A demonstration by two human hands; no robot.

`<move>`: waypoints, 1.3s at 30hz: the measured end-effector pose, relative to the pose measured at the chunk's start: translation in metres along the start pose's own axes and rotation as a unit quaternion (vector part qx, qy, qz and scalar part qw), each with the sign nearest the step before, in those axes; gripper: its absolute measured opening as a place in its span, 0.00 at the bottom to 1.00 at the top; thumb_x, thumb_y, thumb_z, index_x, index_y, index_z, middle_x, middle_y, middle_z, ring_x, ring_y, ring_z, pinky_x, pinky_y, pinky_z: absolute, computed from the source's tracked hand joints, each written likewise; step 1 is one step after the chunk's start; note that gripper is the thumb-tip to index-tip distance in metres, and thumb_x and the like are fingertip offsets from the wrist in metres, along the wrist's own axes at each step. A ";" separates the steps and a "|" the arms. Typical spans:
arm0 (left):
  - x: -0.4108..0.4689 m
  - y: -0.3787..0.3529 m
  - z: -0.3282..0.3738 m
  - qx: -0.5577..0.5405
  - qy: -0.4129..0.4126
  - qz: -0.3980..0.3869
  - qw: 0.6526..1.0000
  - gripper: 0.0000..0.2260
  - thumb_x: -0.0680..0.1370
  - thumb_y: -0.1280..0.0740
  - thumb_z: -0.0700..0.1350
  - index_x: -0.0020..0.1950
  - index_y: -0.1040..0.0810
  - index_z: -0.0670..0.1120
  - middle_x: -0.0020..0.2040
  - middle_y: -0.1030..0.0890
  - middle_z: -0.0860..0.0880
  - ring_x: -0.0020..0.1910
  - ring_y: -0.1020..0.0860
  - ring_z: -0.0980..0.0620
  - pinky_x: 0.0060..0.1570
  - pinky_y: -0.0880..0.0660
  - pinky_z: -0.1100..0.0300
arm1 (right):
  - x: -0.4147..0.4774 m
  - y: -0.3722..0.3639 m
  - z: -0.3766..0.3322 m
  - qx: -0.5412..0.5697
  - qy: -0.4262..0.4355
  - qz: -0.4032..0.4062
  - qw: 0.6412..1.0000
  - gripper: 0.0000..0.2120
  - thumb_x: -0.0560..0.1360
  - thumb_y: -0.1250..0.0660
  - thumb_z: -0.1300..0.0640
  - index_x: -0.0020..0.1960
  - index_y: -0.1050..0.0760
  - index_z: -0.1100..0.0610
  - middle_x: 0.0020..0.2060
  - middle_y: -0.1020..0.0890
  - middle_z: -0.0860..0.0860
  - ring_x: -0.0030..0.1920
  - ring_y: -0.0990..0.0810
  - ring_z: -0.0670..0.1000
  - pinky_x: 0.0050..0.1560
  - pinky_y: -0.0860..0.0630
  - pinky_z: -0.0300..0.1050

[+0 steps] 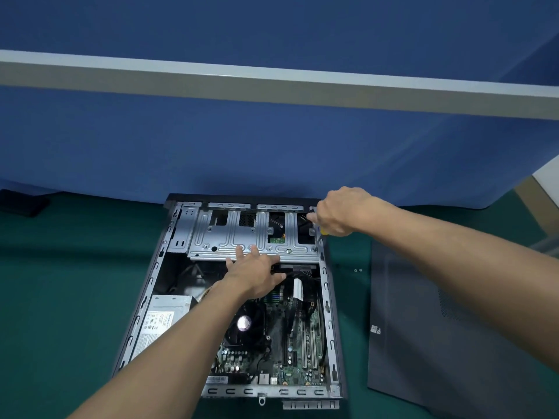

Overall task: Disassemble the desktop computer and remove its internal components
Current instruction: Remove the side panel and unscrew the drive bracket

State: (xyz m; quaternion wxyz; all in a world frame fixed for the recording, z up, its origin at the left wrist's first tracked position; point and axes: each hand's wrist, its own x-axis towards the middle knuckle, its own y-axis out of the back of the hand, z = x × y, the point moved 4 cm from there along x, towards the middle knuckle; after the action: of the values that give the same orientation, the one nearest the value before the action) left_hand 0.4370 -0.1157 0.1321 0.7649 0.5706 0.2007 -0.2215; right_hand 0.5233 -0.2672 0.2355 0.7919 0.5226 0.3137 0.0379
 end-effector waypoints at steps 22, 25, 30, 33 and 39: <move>-0.002 0.003 0.001 0.001 0.001 -0.007 1.000 0.26 0.81 0.42 0.60 0.78 0.42 0.56 0.79 0.52 0.39 0.76 0.58 0.33 0.72 0.56 0.34 | -0.006 -0.008 0.003 0.157 -0.065 0.078 0.982 0.12 0.75 0.38 0.54 0.34 0.34 0.54 0.38 0.27 0.50 0.43 0.27 0.59 0.41 0.32 0.47; -0.002 0.003 0.001 0.000 0.000 -0.008 1.000 0.26 0.81 0.42 0.60 0.78 0.43 0.56 0.79 0.52 0.39 0.76 0.58 0.33 0.72 0.56 0.34 | -0.006 -0.009 0.005 0.217 -0.028 0.051 0.975 0.03 0.74 0.34 0.58 0.43 0.26 0.51 0.49 0.22 0.50 0.48 0.25 0.56 0.42 0.30 0.47; -0.002 0.002 0.001 0.001 0.000 -0.007 1.000 0.26 0.81 0.42 0.60 0.78 0.43 0.56 0.79 0.52 0.39 0.76 0.58 0.33 0.72 0.57 0.34 | -0.008 -0.019 0.012 0.164 -0.105 0.042 0.980 0.23 0.79 0.47 0.36 0.40 0.33 0.55 0.37 0.29 0.48 0.43 0.30 0.55 0.44 0.35 0.49; -0.002 0.003 0.001 0.000 -0.002 -0.005 1.000 0.27 0.81 0.42 0.60 0.78 0.43 0.56 0.79 0.52 0.39 0.76 0.58 0.33 0.72 0.56 0.34 | -0.009 -0.016 0.011 0.155 -0.080 0.037 0.984 0.20 0.80 0.44 0.44 0.33 0.39 0.52 0.34 0.32 0.49 0.41 0.29 0.57 0.42 0.34 0.48; -0.003 0.002 0.001 0.002 -0.001 -0.004 1.000 0.27 0.81 0.42 0.60 0.78 0.43 0.56 0.79 0.51 0.40 0.76 0.58 0.33 0.72 0.55 0.34 | -0.010 -0.014 0.003 0.209 -0.003 0.042 0.977 0.04 0.75 0.38 0.58 0.44 0.30 0.49 0.47 0.23 0.48 0.48 0.26 0.55 0.40 0.32 0.47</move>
State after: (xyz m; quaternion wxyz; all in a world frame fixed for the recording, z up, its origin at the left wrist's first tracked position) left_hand 0.4359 -0.1154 0.1357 0.7633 0.5706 0.2020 -0.2259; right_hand 0.5132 -0.2791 0.2289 0.6636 0.6898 0.2895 0.0032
